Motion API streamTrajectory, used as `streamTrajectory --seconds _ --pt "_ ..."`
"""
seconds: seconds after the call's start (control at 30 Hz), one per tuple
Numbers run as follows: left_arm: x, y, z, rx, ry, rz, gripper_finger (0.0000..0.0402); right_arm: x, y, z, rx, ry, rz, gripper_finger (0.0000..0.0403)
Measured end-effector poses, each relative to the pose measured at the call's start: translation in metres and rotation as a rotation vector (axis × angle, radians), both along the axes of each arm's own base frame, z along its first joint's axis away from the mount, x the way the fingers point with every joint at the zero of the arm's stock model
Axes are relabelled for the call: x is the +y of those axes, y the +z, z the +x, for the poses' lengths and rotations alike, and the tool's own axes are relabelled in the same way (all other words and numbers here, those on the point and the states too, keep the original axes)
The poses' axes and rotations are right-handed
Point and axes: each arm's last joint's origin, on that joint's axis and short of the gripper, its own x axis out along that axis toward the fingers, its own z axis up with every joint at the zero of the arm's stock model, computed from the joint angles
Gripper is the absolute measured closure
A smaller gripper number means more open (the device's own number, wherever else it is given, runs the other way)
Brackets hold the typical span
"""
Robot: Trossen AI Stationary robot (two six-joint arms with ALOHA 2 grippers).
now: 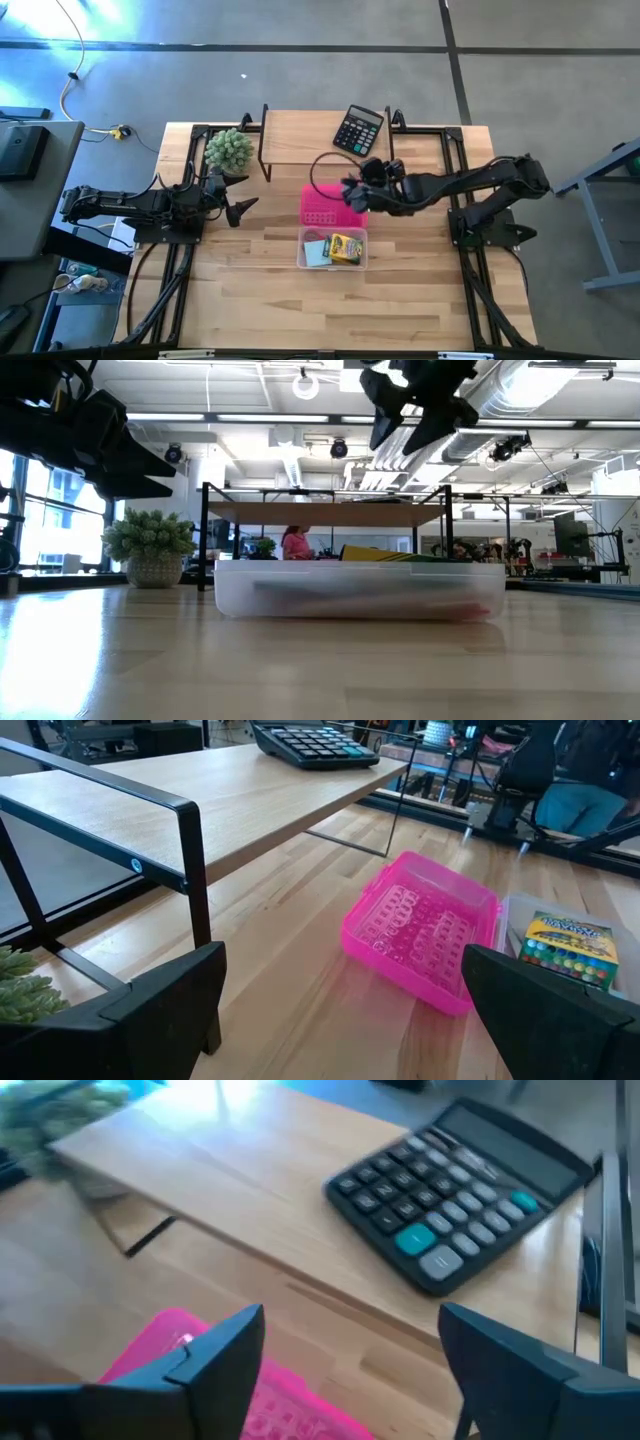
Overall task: Pack school essentials
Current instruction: Adjust the shelf
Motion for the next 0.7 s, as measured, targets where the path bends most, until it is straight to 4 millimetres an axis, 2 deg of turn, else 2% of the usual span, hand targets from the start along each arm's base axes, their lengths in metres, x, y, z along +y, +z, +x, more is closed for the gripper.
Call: streamTrajectory --seconds 0.27,0.7 --pt "0.000 0.000 0.000 0.000 0.000 0.000 0.0007 -0.031 -0.004 -0.005 -0.037 -0.150 0.093 0.0193" --pt "0.000 0.000 0.000 0.000 0.000 0.000 0.0007 -0.071 -0.008 -0.013 -0.039 -0.289 0.190 0.0381"
